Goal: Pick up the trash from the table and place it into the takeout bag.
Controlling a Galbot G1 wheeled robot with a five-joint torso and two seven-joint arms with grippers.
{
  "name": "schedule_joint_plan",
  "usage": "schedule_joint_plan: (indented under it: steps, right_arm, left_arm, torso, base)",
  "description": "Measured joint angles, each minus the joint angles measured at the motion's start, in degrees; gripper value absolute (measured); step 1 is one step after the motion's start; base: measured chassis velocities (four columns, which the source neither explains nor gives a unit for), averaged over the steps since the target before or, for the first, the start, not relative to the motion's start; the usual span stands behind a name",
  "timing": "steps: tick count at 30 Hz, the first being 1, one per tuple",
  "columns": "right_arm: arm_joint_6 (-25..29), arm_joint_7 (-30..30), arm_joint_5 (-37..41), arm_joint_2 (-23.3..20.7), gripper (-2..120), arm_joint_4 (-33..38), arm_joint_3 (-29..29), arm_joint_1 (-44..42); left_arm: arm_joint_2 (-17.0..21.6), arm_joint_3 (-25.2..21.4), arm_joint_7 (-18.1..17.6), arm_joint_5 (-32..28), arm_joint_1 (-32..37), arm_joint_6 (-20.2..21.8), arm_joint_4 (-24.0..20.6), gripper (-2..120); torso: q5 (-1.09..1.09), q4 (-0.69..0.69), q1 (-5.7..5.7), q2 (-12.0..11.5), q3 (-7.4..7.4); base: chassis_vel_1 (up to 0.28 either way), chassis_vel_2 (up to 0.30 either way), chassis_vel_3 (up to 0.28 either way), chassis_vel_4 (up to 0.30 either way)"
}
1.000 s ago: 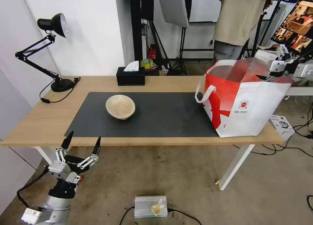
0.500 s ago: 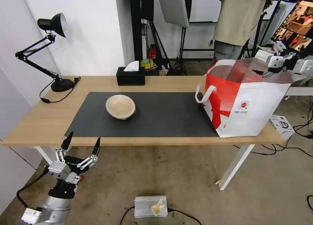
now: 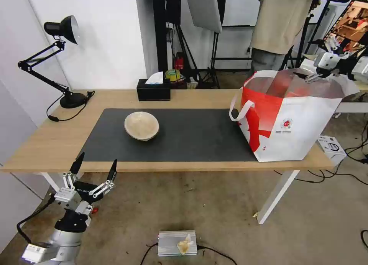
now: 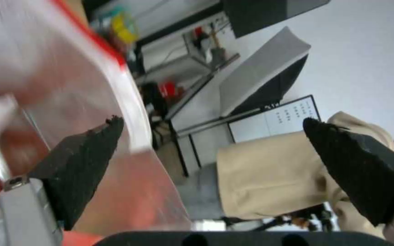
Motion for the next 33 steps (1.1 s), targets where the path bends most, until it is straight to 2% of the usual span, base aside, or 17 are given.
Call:
schedule_joint_plan:
  steps: [2, 3, 5, 8, 9, 14, 16, 21, 24, 27, 33]
  right_arm:
    - [-1.16, 1.05, 1.99, -0.69, 100, 1.63, 1.21, -1.46]
    - [-4.00, 4.26, 6.37, -2.05, 100, 5.44, 4.58, -5.83]
    - [-5.17, 5.91, 8.40, -2.61, 100, 7.05, 6.05, -7.94]
    - [-9.20, 15.02, 18.34, -5.09, 100, 14.31, 10.44, -15.70]
    - [-9.20, 15.02, 18.34, -5.09, 100, 14.31, 10.44, -15.70]
    - [-10.29, 24.79, 28.11, -6.59, 100, 21.04, 14.97, -23.05]
    - [-10.29, 25.91, 28.98, -6.53, 100, 21.77, 16.01, -24.02]
    - [-9.16, 32.24, 32.95, -4.19, 100, 25.56, 19.68, -28.34]
    - [-8.54, 34.33, 34.12, -3.14, 100, 26.59, 19.74, -28.95]
    - [-6.96, 39.96, 36.95, -0.43, 100, 29.55, 19.44, -30.08]
    - [-4.70, 44.10, 38.29, 2.60, 100, 33.46, 18.02, -32.00]
  left_arm:
    - [0.02, -0.07, -0.04, -0.03, 0.08, 0.02, -0.12, 100]
    - [0.04, -0.10, -0.07, -0.06, 0.15, 0.08, -0.51, 100]
    - [0.05, -0.10, -0.11, -0.08, 0.16, 0.16, -0.69, 100]
    - [0.06, 0.24, -0.61, -0.04, 0.12, 0.63, -1.61, 100]
    - [0.06, 0.24, -0.61, -0.04, 0.12, 0.63, -1.61, 100]
    - [0.17, 1.34, -2.14, 0.22, -0.23, 0.83, -2.37, 100]
    - [0.17, 1.49, -2.16, 0.24, -0.26, 0.85, -2.45, 100]
    - [-0.28, 2.09, -2.18, 0.56, -0.24, 0.90, -2.94, 100]
    - [-0.55, 2.18, -2.18, 0.69, -0.20, 0.92, -3.13, 100]
    - [-1.23, 2.53, -2.15, 0.97, -0.23, 1.06, -3.54, 100]
    - [-2.22, 2.71, -2.15, 1.22, -0.38, 1.23, -4.04, 100]
  torso:
    - [-0.01, 0.00, 0.00, 0.00, 0.00]
    - [-0.01, 0.00, 0.00, 0.00, 0.00]
    - [0.00, -0.01, 0.00, 0.00, 0.00]
    - [0.00, -0.01, -0.01, 0.01, -0.01]
    - [0.00, -0.01, -0.01, 0.01, -0.01]
    - [0.00, 0.00, 0.00, 0.00, 0.00]
    - [0.00, 0.00, 0.00, 0.01, -0.01]
    - [-0.01, -0.01, -0.01, 0.01, 0.00]
    - [-0.01, 0.00, 0.00, 0.00, 0.00]
    - [0.00, 0.00, 0.00, 0.00, 0.00]
    - [-0.01, 0.00, 0.00, 0.01, 0.00]
  base:
    - [0.000, 0.000, 0.000, 0.000]
    - [0.000, 0.000, 0.000, 0.000]
    - [0.000, 0.000, 0.000, 0.000]
    - [0.000, 0.000, 0.000, 0.000]
    - [0.000, 0.000, 0.000, 0.000]
    - [0.000, 0.000, 0.000, 0.000]
    - [0.000, 0.000, 0.000, 0.000]
    - [0.000, 0.000, 0.000, 0.000]
    - [0.000, 0.000, 0.000, 0.000]
    - [0.000, 0.000, 0.000, 0.000]
    - [0.000, 0.000, 0.000, 0.000]
